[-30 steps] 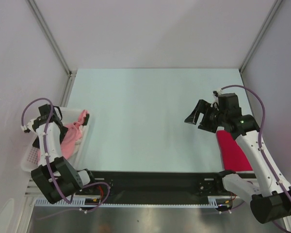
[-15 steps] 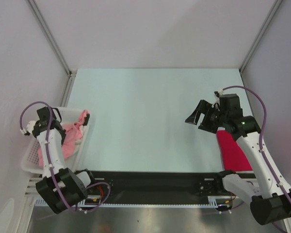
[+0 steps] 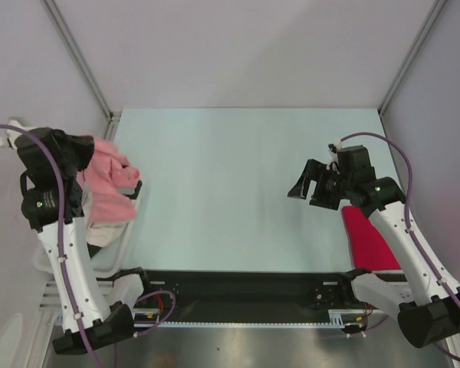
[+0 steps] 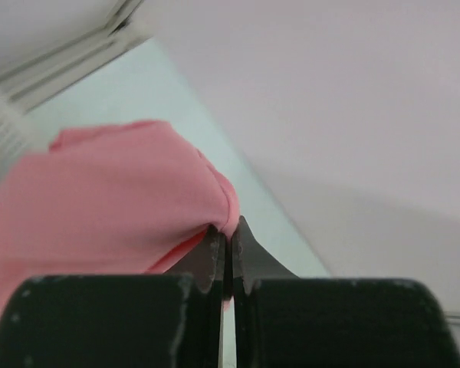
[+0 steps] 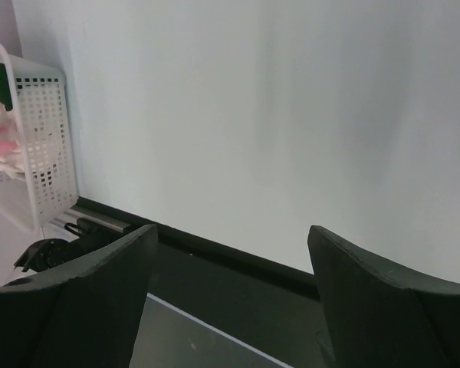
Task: Fold and stack the t-shirts
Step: Grab the tshirt from the pile, then move the tshirt to the center of the board
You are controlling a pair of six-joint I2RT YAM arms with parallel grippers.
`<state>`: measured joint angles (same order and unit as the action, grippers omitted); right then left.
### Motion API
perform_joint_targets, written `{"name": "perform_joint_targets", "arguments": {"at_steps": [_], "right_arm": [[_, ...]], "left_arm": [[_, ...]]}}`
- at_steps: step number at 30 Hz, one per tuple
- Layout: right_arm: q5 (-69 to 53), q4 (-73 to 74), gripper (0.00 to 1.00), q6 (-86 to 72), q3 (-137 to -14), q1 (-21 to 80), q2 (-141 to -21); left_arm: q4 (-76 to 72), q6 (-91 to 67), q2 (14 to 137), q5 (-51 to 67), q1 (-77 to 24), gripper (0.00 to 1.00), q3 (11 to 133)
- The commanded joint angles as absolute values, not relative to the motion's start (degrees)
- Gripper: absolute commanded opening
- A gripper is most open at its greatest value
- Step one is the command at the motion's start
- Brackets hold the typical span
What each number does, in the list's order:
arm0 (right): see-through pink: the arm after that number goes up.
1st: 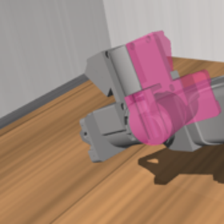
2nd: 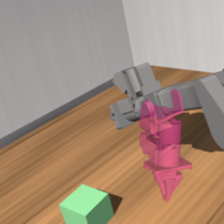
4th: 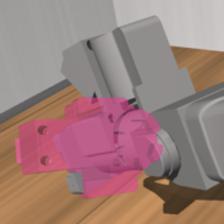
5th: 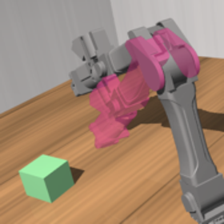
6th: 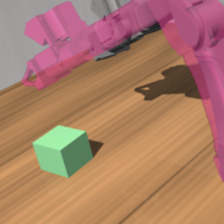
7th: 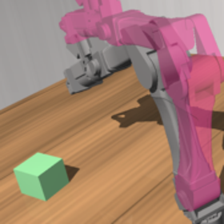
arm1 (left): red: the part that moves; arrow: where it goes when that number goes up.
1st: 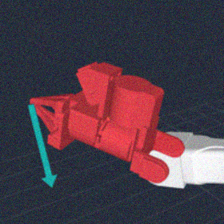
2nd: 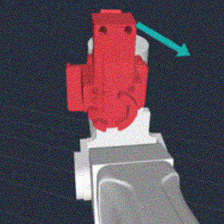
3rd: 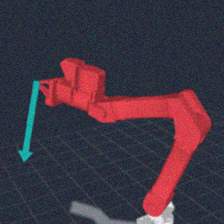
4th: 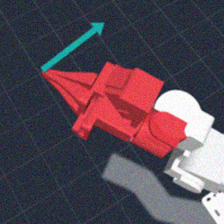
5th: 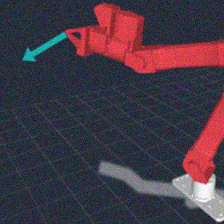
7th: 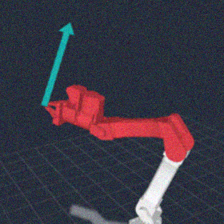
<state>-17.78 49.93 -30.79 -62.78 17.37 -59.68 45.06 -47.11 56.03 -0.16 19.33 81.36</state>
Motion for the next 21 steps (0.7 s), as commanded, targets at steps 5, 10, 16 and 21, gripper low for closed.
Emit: {"name": "perform_joint_targets", "arguments": {"at_steps": [5,10,16,21], "right_arm": [[-16.7,48.7,0.87,-31.5,-63.0,17.1,-58.2],[-17.2,47.4,0.87,-33.2,-60.6,16.6,-58.2],[-16.7,48.4,0.91,-32.7,-60.1,16.4,-57.8],[-15.5,50.5,0.92,-31.1,-59.1,16.4,-54.9]], "left_arm": [[16.5,-55.9,54.0,20.2,16.4,0.0,95.1],[9.4,-54.3,56.0,18.2,0.5,0.0,91.1],[10.9,-49.5,62.7,17.5,-23.2,0.0,85.2],[14.6,-47.5,66.7,21.1,-29.1,0.0,74.2]]}}
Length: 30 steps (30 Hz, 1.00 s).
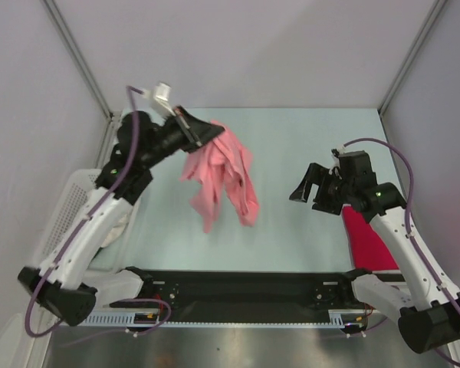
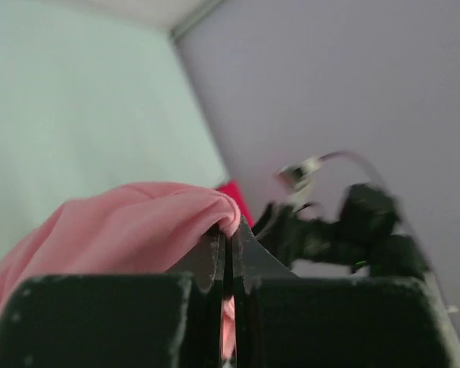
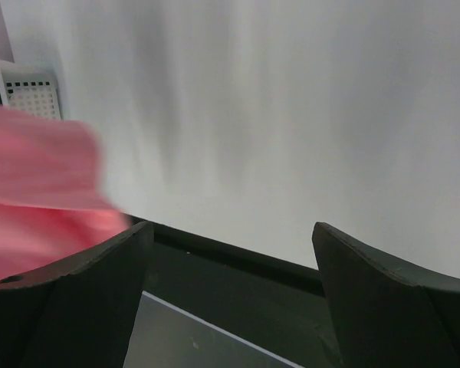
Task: Fold and stack the t-shirts
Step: Move the tshirt to the center of the board, then flatten the tshirt out
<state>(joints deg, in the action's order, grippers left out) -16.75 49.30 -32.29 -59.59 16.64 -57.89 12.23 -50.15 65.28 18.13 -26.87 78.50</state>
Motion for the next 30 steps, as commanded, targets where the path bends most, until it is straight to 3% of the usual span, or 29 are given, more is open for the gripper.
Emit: {"name": "perform_joint_targets", "arguments": {"at_steps": [1,6,8,13,18,20,25,28,29,30], "right_arm": [[-15.7,50.7,0.92,-31.2,-58.5,16.4,-54.3],[-19.7,50.9,1.0,-29.5,-54.8,16.5,-50.9],[-20.6,50.7,1.0,-29.1,-53.6,17.0,-50.7],[-22.0,47.5,1.0,-31.2,-49.2,20.3,-51.2],[-21.5,39.2,0.82,-34.8,-45.4,25.7,-55.1],[-20.1,35.7,0.72,-35.1,-44.9,28.4,-58.7],[-13.6,29.2,0.69,-33.6,-46.9,37.2,-69.0],[-9.3,23.5,0.5,-37.0,-46.1,36.7,-72.3],[-8.7,19.6,0.3,-38.1,-45.4,35.1,-73.7],[-9.5,17.3,0.23,-40.5,-43.4,33.9,-74.7]], "left_arm": [[14.7,-47.7,67.1,22.1,-29.4,0.0,73.3],[15.6,-46.7,71.1,26.5,-29.8,0.05,71.2],[21.7,-43.4,71.6,22.6,-29.5,0.28,69.7],[31.7,-34.9,74.0,19.4,-28.7,0.57,70.0],[34.5,-31.0,74.8,20.6,-29.5,0.56,67.6],[34.1,-29.6,75.7,21.6,-29.6,0.49,65.8],[34.7,-25.9,81.8,22.1,-29.5,0.47,64.2],[31.0,-26.2,84.0,24.6,-29.5,0.46,61.6],[29.2,-26.6,85.1,25.4,-29.5,0.45,59.6],[27.4,-26.5,85.9,26.0,-29.4,0.41,58.7]]}}
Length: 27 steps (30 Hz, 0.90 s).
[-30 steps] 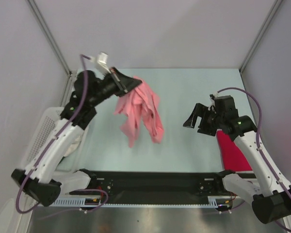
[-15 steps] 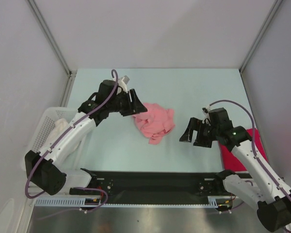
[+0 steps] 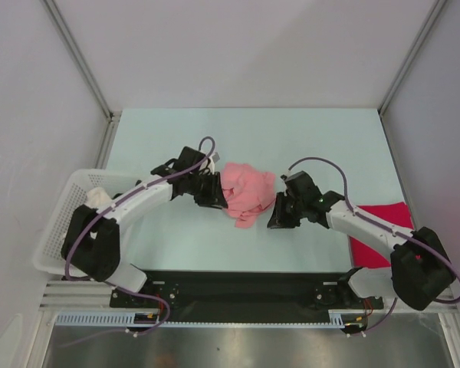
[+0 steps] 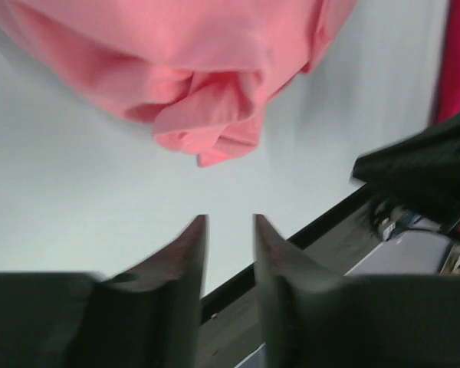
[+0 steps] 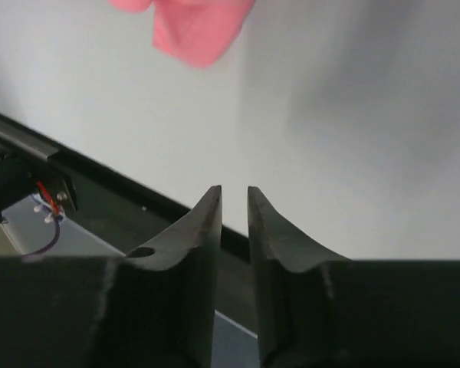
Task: Fold and stack the t-shirts
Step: Flatten the tshirt out
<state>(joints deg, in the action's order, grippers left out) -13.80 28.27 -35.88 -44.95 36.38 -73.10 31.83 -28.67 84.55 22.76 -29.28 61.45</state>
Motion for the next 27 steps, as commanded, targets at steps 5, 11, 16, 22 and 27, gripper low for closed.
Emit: {"name": "perform_joint_targets", "arguments": {"at_steps": [5,11,16,22,27], "right_arm": [[-17.6,7.9,0.25,-44.7,-42.4,28.1,-80.6],[-19.1,0.6,0.26,-51.6,-42.7,28.7,-87.0],[-18.5,-5.5,0.24,-56.2,-43.8,29.9,-92.8],[-14.7,-4.8,0.31,-59.6,-43.9,30.6,-94.1],[-14.1,-5.4,0.36,-61.2,-44.2,30.8,-95.4]], "left_arm": [[21.8,-26.5,92.3,29.2,-29.3,0.26,59.9],[22.1,-25.0,97.2,26.8,-28.9,0.35,60.8],[20.8,-25.8,98.3,26.3,-28.0,0.44,58.4],[17.1,-27.5,98.3,30.2,-25.6,0.52,55.5],[12.8,-30.0,101.4,33.6,-25.5,0.52,54.5]]}}
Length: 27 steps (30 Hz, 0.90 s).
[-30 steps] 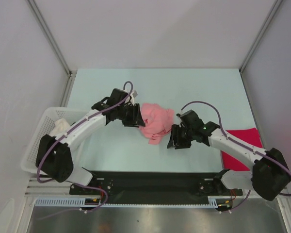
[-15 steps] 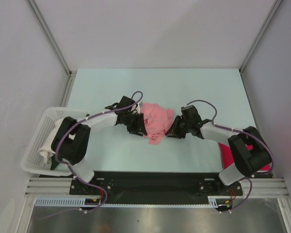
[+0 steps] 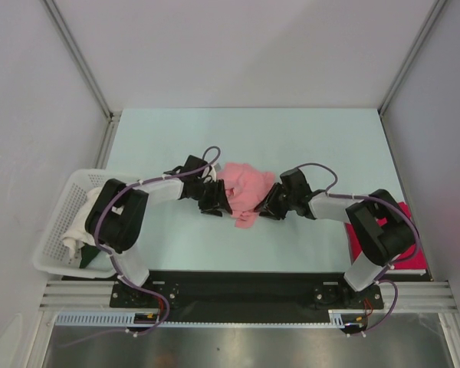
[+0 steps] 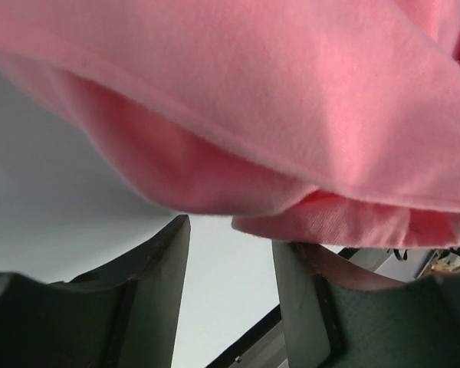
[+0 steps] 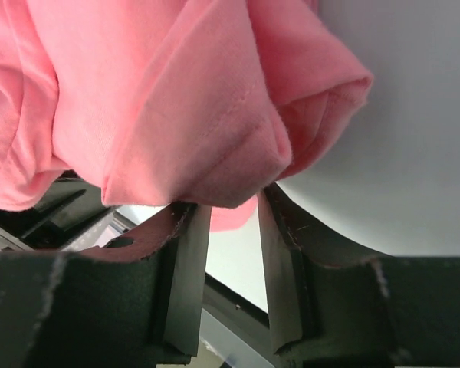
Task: Fold and stack the t-shirts
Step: Flatten the tshirt out
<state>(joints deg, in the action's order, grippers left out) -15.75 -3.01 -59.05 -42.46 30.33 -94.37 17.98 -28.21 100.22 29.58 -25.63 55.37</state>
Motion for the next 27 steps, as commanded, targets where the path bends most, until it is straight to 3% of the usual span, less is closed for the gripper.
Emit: {"name": "perform_joint_targets", "arguments": {"at_steps": [1,8,12,19,22,23,26,27], "right_arm": [[-14.0,-5.6,0.36,-61.4,-44.1,30.6,-95.6],[-13.0,-3.9,0.36,-63.2,-42.4,30.8,-94.5],[-13.0,-4.3,0.36,-63.0,-41.9,30.0,-94.6],[-13.3,-4.1,0.32,-61.7,-42.6,29.4,-95.0],[-13.1,-4.5,0.29,-61.8,-42.4,29.4,-95.4],[-13.0,-4.5,0.28,-61.9,-42.4,29.4,-95.9],[-13.2,-3.6,0.09,-60.4,-43.6,29.3,-96.9],[-12.7,-2.0,0.0,-58.9,-44.8,29.2,-97.0]], "left_arm": [[12.2,-30.6,101.5,33.7,-25.5,0.52,54.1],[10.6,-32.5,103.3,35.6,-25.5,0.4,55.1],[9.1,-34.0,102.3,36.4,-25.5,0.28,54.4],[7.3,-37.0,101.3,38.5,-25.5,0.34,53.3],[6.6,-37.5,101.3,38.3,-25.5,0.26,53.2],[6.6,-37.5,101.3,38.2,-25.5,0.18,53.3],[6.9,-38.0,99.7,37.6,-25.5,0.0,53.6],[7.5,-38.0,99.0,37.1,-25.5,0.0,53.9]]}}
